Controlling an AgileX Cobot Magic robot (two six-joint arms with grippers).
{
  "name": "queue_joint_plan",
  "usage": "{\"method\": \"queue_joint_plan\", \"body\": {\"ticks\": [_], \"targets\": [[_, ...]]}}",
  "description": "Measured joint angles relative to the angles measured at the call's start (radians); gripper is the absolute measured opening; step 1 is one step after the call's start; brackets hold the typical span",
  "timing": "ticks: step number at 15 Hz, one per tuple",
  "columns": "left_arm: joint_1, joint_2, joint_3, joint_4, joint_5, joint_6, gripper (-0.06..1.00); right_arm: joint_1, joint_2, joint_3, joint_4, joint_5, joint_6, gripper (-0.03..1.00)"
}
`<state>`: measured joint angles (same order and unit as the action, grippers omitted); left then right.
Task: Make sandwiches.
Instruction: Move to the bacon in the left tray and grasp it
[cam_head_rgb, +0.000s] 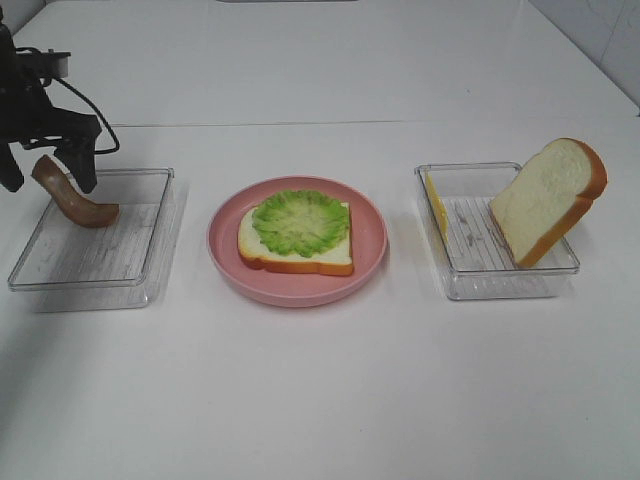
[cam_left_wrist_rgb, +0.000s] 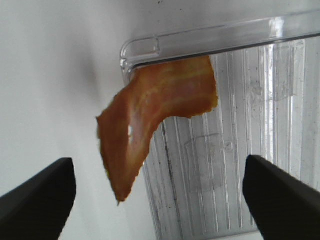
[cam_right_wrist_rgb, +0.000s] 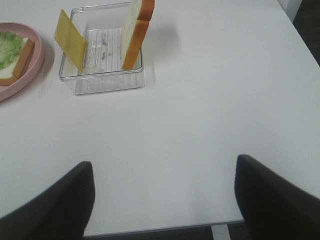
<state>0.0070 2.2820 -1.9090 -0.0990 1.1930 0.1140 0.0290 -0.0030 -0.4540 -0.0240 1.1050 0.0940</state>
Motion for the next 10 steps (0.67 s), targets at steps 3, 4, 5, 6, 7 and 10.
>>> {"method": "queue_joint_plan", "body": {"ticks": [3,4,5,6,7,10], "targets": [[0.000,0.006,0.000,0.000,-0.030,0.000,0.73,0.000,0.000,0.000,0.000,0.000,0.000,0.76],[0.000,0.008,0.000,0.000,-0.039,0.000,0.70,0.000,0.000,0.000,0.000,0.000,0.000,0.76],[0.000,0.008,0.000,0.000,-0.039,0.000,0.67,0.000,0.000,0.000,0.000,0.000,0.000,0.76],[0.000,0.008,0.000,0.005,-0.042,0.003,0.61,0.000,0.000,0.000,0.000,0.000,0.000,0.76],[0.000,0.010,0.000,0.008,-0.044,0.004,0.57,0.000,0.000,0.000,0.000,0.000,0.000,0.76],[0.000,0.017,0.000,0.014,-0.046,0.004,0.43,0.000,0.000,0.000,0.000,0.000,0.000,0.76]]}}
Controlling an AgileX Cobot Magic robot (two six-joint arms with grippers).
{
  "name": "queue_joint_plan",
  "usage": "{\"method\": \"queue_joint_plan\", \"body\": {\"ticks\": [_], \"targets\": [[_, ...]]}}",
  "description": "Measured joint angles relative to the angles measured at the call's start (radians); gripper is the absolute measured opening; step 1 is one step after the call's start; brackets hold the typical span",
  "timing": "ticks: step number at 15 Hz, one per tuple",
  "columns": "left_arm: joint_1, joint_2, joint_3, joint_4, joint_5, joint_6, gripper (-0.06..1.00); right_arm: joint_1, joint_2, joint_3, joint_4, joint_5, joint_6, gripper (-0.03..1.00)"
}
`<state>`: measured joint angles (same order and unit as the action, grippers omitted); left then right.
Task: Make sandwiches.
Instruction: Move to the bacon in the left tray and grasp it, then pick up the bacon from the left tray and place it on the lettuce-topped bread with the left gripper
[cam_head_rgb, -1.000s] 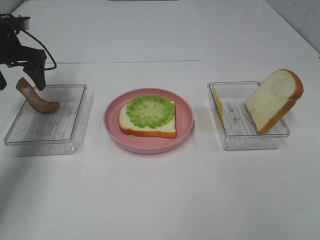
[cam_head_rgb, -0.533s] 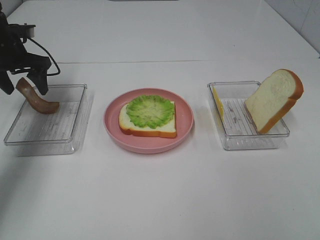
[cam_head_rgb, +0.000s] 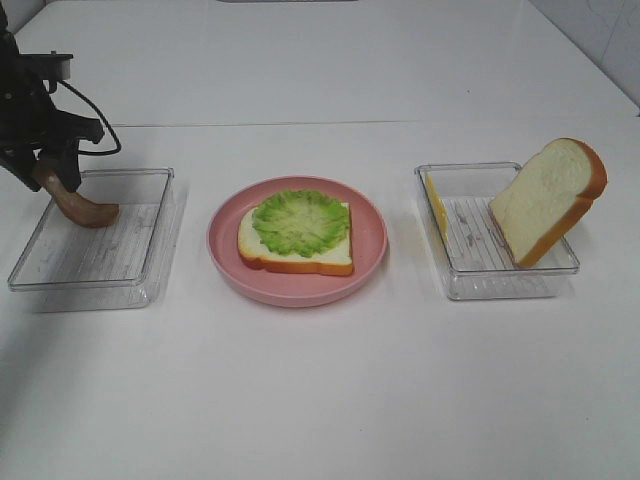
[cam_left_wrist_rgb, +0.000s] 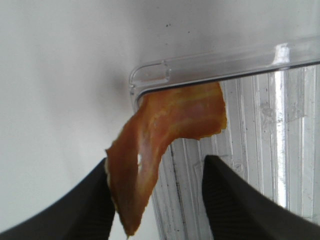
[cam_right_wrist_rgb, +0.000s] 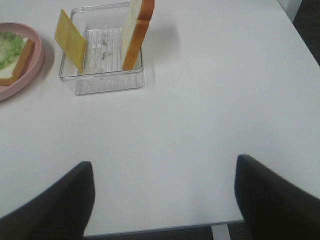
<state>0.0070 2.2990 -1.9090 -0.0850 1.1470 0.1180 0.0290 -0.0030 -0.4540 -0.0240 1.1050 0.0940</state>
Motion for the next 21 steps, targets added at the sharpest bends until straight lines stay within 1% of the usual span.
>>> {"method": "queue_joint_plan", "body": {"ticks": [4,5,7,10,12,14,16,19,20,21], "targets": [[0.000,0.001,0.000,0.008,-0.014,0.024,0.03,0.000,0.000,0.000,0.000,0.000,0.000,0.76],[-0.002,0.001,0.000,0.011,-0.014,0.027,0.00,0.000,0.000,0.000,0.000,0.000,0.000,0.76],[-0.003,0.001,0.000,0.012,-0.008,0.026,0.00,0.000,0.000,0.000,0.000,0.000,0.000,0.76],[-0.020,-0.045,0.000,0.015,0.037,0.026,0.00,0.000,0.000,0.000,0.000,0.000,0.000,0.76],[-0.052,-0.123,0.000,0.012,0.061,0.023,0.00,0.000,0.000,0.000,0.000,0.000,0.000,0.76],[-0.093,-0.200,0.000,0.009,0.063,-0.003,0.00,0.000,0.000,0.000,0.000,0.000,0.000,0.76],[-0.126,-0.236,0.000,-0.017,0.064,-0.029,0.00,0.000,0.000,0.000,0.000,0.000,0.000,0.76],[-0.183,-0.270,-0.009,-0.145,0.066,-0.065,0.00,0.000,0.000,0.000,0.000,0.000,0.000,0.76],[-0.230,-0.270,-0.017,-0.233,0.067,-0.080,0.00,0.000,0.000,0.000,0.000,0.000,0.000,0.76],[-0.252,-0.270,-0.017,-0.265,0.067,-0.084,0.00,0.000,0.000,0.000,0.000,0.000,0.000,0.76]]}}
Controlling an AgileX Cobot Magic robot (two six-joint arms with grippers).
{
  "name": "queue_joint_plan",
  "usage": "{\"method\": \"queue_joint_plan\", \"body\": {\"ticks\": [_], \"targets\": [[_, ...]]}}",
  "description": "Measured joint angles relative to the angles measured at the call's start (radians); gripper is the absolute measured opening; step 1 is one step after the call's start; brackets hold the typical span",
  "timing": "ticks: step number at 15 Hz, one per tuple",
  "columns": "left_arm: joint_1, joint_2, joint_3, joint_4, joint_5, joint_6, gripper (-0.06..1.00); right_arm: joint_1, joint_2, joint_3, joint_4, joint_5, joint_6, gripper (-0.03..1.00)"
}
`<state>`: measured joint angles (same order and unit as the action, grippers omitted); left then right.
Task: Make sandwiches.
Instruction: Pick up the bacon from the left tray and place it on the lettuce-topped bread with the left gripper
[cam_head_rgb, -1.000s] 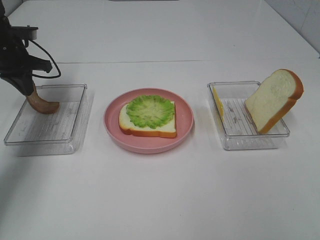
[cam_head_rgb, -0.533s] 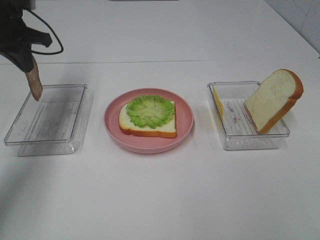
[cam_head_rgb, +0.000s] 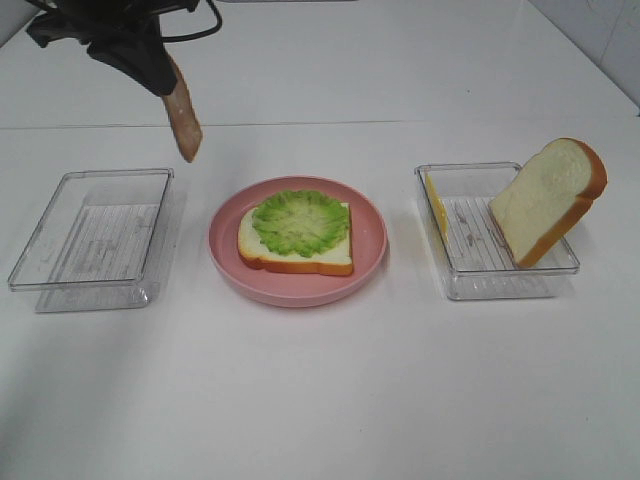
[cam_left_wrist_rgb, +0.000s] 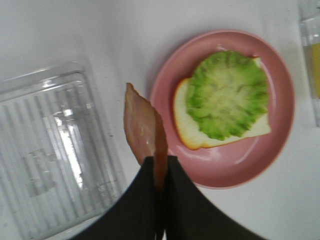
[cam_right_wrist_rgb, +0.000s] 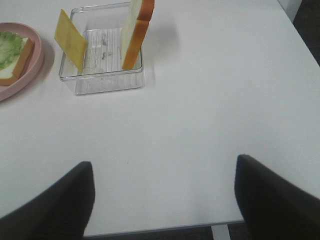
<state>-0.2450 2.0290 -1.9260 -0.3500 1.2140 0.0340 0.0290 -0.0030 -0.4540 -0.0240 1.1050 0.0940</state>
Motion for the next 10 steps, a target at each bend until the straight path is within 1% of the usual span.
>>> {"method": "queue_joint_plan", "body": {"ticks": [2,5,7,8,9,10], "targets": [[-0.038,0.001,0.000,-0.039,-0.019,-0.007,0.00,0.000,0.000,0.000,0.000,0.000,0.000,0.76],[-0.098,0.032,-0.002,-0.131,-0.094,-0.017,0.00,0.000,0.000,0.000,0.000,0.000,0.000,0.76],[-0.141,0.078,-0.003,-0.178,-0.154,-0.018,0.00,0.000,0.000,0.000,0.000,0.000,0.000,0.76],[-0.148,0.090,-0.005,-0.189,-0.163,-0.019,0.00,0.000,0.000,0.000,0.000,0.000,0.000,0.76],[-0.180,0.138,-0.013,-0.223,-0.214,-0.021,0.00,0.000,0.000,0.000,0.000,0.000,0.000,0.76],[-0.193,0.159,-0.015,-0.241,-0.240,-0.021,0.00,0.000,0.000,0.000,0.000,0.000,0.000,0.76]]}}
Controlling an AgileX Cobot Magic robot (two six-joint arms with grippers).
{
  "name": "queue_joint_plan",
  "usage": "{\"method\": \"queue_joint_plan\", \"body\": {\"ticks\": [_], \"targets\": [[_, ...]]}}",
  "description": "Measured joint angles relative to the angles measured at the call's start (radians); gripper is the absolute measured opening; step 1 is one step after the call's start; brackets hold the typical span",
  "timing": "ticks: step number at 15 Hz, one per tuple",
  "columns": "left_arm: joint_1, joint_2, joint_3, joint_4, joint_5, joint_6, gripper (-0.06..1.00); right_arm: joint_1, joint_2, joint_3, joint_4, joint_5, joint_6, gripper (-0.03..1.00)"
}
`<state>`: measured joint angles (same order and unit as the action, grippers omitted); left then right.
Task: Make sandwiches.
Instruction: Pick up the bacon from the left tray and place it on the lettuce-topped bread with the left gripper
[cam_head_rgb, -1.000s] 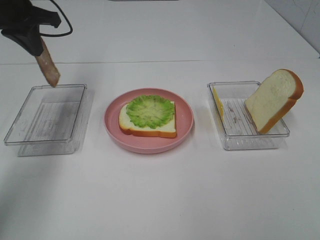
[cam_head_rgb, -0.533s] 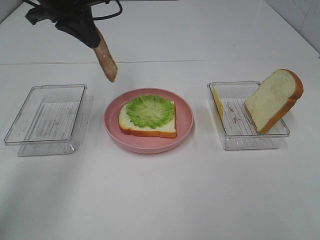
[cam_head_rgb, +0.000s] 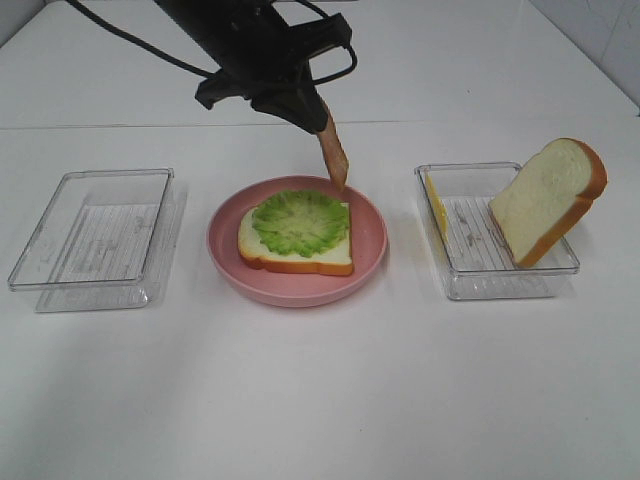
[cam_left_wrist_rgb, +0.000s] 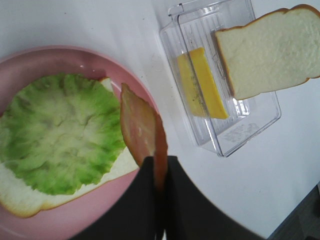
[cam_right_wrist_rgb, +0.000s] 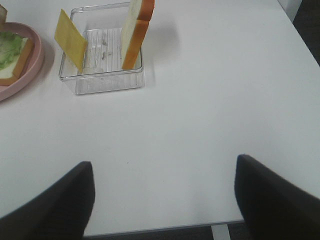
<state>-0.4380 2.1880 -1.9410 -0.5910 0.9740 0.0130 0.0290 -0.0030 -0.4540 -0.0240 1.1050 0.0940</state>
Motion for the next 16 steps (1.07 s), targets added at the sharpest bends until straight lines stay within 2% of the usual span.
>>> {"method": "queue_joint_plan", "body": {"ticks": [4,10,15,16], "targets": [[-0.040,0.058,-0.005,-0.040,-0.055,0.000,0.00,0.000,0.000,0.000,0.000,0.000,0.000,0.76],[-0.056,0.102,-0.008,-0.050,-0.056,0.000,0.00,0.000,0.000,0.000,0.000,0.000,0.000,0.76],[-0.057,0.111,-0.008,0.064,-0.022,-0.001,0.00,0.000,0.000,0.000,0.000,0.000,0.000,0.76],[-0.057,0.111,-0.008,0.113,-0.019,0.000,0.00,0.000,0.000,0.000,0.000,0.000,0.000,0.76]]}}
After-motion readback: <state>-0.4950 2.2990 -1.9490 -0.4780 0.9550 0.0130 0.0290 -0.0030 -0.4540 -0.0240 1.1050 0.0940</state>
